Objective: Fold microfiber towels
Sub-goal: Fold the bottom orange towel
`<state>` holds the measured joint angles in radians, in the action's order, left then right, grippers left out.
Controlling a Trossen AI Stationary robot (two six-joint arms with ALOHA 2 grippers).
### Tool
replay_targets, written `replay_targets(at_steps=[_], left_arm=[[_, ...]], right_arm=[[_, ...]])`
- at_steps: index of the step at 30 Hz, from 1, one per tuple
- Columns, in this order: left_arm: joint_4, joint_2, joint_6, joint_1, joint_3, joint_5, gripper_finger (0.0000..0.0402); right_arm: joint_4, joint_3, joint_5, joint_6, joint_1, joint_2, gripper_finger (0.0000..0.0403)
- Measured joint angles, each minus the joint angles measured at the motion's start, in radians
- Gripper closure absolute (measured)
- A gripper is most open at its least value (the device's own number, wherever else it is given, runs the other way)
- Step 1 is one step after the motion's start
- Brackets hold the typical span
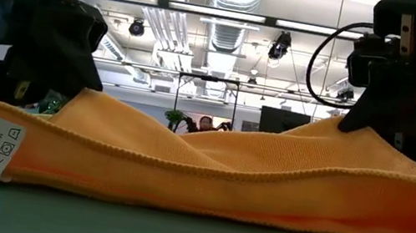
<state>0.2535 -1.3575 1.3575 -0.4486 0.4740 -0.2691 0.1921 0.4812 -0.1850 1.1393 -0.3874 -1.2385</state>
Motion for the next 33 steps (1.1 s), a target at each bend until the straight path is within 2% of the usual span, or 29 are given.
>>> replay_targets(at_steps=[6,10,15,23,33], left_arm=[[0.000,0.000,0.050,0.017,0.000,0.000,0.0286],[0.000,-0.001,0.050,0.027,0.000,0.000,0.0279],[0.000,-0.001,0.050,0.044,0.000,0.000,0.0306],[0.000,-0.001,0.038,0.048,0.000,-0.001,0.0390],[0.006,0.010,-0.014,0.047,0.002,-0.017,0.0401]], right_arm=[[0.000,0.000,0.000,-0.011,0.000,0.000,0.0394],[0.000,0.000,0.000,-0.014,0.000,0.000,0.0394],[0.002,0.000,0.000,-0.016,0.000,0.000,0.0394],[0.008,0.000,0.000,-0.018,0.000,0.000,0.0394],[0.007,0.000,0.001,-0.062,0.000,0.028,0.0394]])
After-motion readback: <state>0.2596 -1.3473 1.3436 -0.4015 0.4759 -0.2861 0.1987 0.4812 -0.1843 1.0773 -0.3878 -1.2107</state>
